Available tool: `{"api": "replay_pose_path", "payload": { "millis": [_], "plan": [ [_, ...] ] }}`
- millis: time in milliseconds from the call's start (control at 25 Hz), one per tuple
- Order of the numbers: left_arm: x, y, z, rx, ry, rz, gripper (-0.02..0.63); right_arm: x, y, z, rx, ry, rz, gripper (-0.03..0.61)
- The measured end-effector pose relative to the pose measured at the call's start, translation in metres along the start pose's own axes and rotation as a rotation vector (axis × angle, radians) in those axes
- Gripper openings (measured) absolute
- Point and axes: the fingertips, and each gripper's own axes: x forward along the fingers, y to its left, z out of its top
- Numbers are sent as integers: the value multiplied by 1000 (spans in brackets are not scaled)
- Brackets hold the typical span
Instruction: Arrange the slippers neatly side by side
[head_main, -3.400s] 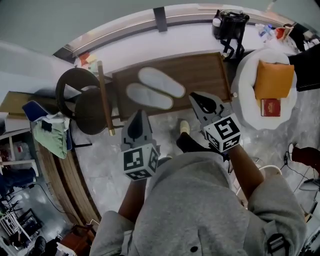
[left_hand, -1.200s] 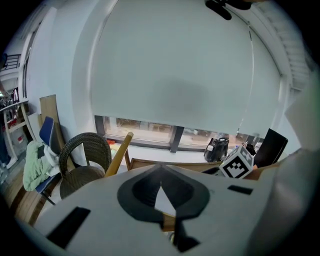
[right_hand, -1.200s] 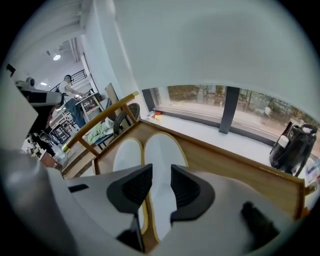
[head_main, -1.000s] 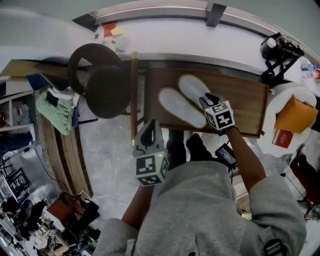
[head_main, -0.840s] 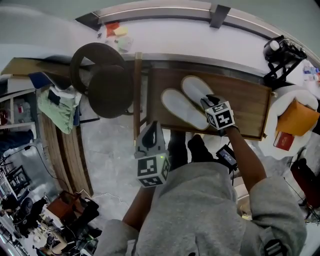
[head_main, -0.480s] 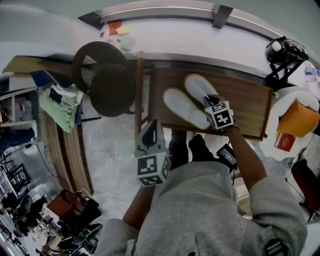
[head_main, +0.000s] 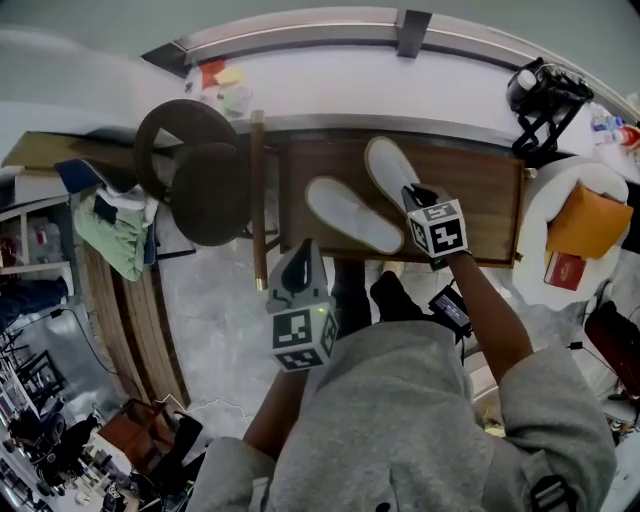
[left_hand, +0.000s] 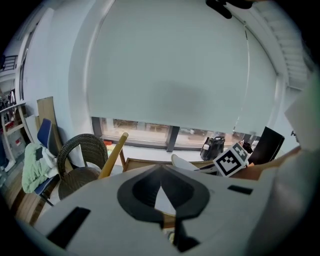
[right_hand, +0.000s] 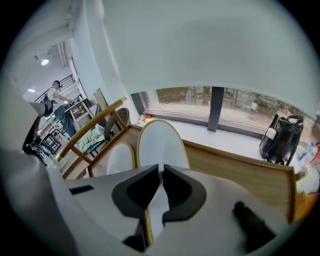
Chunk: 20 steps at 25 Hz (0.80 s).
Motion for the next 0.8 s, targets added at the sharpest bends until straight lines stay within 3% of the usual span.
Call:
{"api": "replay_pose_path", "payload": {
  "millis": [280,800],
  "plan": [
    [-10,-32,-5,26,-18,-35,15,-31,-19,-16,81,-36,-45,40],
    [-28,-70,-19,60,-36,-57,15,-80,-70,-60,463,-62,-207,40]
  ]
}}
